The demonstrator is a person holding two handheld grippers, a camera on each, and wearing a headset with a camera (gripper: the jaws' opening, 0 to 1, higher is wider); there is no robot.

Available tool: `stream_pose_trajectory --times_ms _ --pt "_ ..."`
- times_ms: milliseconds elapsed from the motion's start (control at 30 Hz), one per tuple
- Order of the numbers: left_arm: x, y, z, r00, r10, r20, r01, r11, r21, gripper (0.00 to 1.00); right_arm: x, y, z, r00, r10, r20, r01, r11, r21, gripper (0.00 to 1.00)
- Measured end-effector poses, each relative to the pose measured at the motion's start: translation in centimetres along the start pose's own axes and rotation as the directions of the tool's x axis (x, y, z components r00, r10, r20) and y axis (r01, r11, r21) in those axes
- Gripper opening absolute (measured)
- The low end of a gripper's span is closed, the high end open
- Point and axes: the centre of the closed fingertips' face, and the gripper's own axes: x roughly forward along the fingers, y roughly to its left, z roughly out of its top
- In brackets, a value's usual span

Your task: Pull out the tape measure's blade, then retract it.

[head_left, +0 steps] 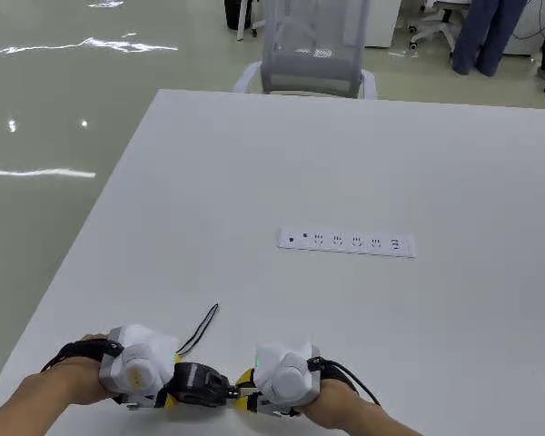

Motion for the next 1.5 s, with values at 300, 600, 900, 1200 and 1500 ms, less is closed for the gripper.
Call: stream_pose_trajectory --times_ms 300,600,900,1200,1500 --pt "0.0 0.0 0.0 1.0000 0.000 0.000 0.000 1.000 -0.003 0.26 -0.3 0.0 -0.2 1.0000 0.001 -0.006 -0.001 1.000 0.001 0.11" --pt "-0.1 0.0 0.0 1.0000 -0.001 0.000 0.001 1.000 -0.006 0.26 -0.5 0.0 -0.4 1.0000 0.003 -0.008 -0.003 1.000 -0.004 0.11" --pt "0.0 0.0 0.0 1.0000 -0.002 0.001 0.002 1.000 -0.008 0.26 -0.9 0.0 -0.7 0.9999 0.004 -0.012 -0.004 1.000 -0.001 0.11" --pt "0.0 0.0 0.0 1.0000 -0.004 0.004 0.004 1.000 -0.007 0.27 -1.1 0.0 -1.0 0.9999 0.009 -0.014 -0.009 1.000 0.010 0.11" --pt "0.1 0.0 0.0 1.0000 -0.004 0.002 0.004 1.000 -0.007 0.27 -1.4 0.1 -1.2 0.9998 0.008 -0.018 -0.008 1.000 0.010 0.11"
